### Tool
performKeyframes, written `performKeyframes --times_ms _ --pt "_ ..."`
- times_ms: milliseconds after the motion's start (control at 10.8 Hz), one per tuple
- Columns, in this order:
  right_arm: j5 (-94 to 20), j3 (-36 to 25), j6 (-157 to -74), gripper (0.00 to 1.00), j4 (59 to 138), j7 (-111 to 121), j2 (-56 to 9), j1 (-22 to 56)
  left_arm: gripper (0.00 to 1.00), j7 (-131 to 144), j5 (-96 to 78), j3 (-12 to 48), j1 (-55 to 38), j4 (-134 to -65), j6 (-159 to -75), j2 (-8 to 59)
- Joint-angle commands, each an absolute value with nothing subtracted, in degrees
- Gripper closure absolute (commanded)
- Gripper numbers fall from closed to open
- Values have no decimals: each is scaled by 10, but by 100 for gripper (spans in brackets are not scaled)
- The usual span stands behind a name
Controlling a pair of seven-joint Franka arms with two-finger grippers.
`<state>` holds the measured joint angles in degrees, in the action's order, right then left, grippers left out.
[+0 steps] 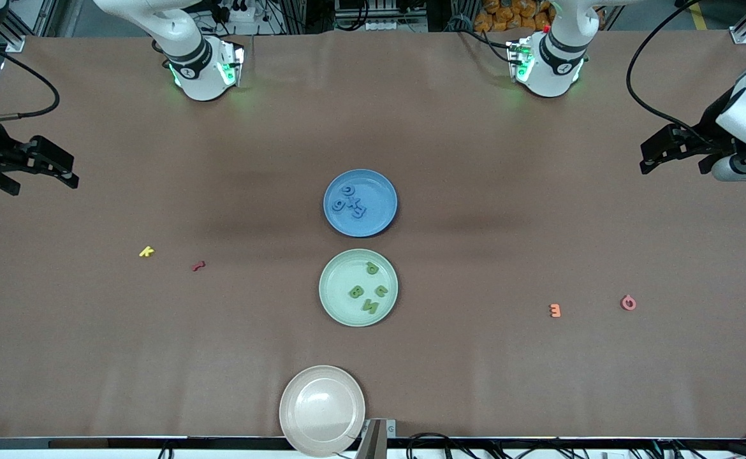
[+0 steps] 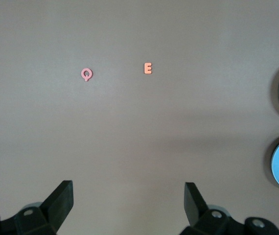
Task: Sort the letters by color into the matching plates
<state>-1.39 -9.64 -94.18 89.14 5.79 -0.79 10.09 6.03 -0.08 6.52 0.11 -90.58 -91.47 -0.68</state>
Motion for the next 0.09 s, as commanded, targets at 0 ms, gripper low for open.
performKeyframes --times_ms 0 --pt "-24 -99 -941 0 886 61 -11 99 0 49 5 63 -3 -896 -908 -1"
